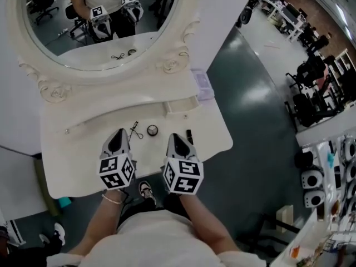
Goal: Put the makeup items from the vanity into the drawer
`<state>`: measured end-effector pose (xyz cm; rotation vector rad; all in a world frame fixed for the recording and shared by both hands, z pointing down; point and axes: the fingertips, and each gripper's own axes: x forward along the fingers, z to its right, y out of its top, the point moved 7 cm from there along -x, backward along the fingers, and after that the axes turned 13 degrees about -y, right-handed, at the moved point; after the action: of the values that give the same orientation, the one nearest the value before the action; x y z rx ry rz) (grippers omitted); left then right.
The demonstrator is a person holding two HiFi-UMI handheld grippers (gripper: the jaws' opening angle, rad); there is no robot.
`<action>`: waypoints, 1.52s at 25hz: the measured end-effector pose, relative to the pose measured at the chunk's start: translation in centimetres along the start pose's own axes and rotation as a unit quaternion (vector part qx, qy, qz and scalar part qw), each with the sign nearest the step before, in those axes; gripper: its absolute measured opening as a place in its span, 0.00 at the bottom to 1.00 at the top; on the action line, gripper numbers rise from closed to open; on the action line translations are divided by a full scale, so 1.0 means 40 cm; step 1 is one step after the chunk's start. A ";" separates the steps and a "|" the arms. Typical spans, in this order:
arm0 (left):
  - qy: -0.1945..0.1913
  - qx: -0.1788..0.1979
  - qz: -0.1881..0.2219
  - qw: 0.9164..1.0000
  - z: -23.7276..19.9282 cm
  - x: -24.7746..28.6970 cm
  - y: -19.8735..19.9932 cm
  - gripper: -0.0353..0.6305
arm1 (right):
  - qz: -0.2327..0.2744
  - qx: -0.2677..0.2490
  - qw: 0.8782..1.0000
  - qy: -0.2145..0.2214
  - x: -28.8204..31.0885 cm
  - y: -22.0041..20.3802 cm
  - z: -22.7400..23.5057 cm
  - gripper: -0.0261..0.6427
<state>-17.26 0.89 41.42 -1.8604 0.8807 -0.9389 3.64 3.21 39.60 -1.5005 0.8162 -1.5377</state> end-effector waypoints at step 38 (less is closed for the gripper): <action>0.127 -0.064 -0.061 0.988 -0.162 0.024 -0.178 0.06 | -0.142 -0.064 0.977 0.146 0.282 -0.186 -0.212 0.07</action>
<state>-20.91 0.44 50.35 -1.9484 1.0081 -1.2409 -5.13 -4.18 50.69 -1.5581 0.9107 -1.9849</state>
